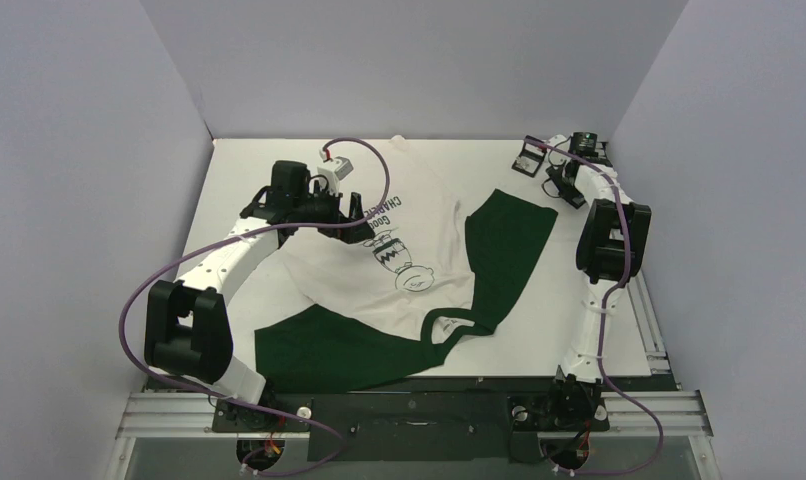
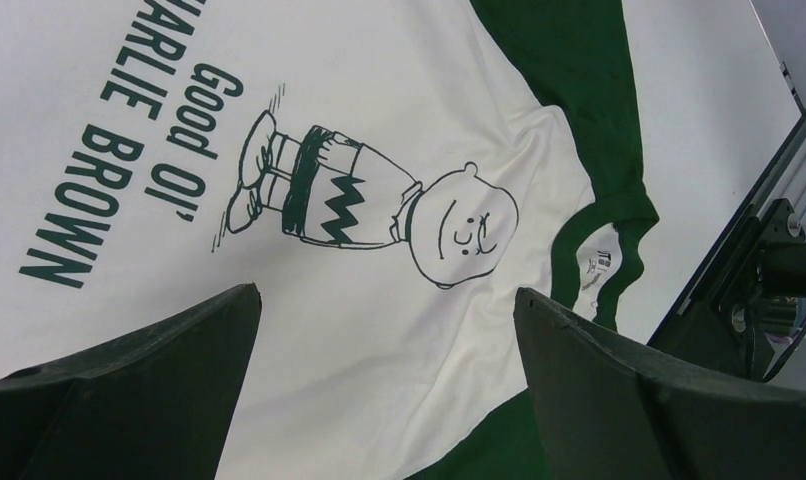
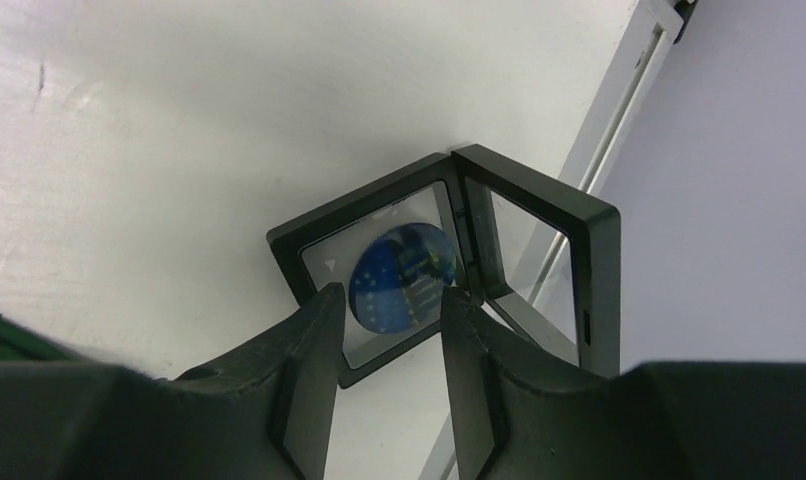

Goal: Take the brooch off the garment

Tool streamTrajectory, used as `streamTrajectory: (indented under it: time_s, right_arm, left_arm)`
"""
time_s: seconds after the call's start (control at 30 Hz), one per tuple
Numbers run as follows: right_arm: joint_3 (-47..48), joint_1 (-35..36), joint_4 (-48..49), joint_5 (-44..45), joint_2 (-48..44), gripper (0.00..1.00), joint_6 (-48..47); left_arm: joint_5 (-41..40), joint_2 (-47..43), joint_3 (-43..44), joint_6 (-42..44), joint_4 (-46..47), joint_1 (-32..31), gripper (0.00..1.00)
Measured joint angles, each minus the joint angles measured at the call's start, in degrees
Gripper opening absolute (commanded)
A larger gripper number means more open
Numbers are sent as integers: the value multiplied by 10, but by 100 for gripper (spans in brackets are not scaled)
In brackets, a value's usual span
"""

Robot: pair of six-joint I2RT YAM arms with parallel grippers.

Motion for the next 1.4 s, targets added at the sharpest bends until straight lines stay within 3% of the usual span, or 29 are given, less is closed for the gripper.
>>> streamTrajectory:
  time_s: [0.23, 0.67, 0.97, 1.4]
  right_arm:
    - [-34, 10, -7, -25, -33, 39, 8]
    - [-174, 99, -50, -137, -224, 36, 76]
    - [-226, 165, -89, -179, -212, 33, 119]
    - [-210, 159, -149, -123, -150, 26, 125]
  left_arm:
    - [1, 0, 4, 43, -37, 14, 96]
    - [-58, 27, 16, 228, -170, 65, 96]
    - [-144, 115, 33, 284, -179, 69, 96]
    - [-182, 193, 68, 288, -156, 109, 96]
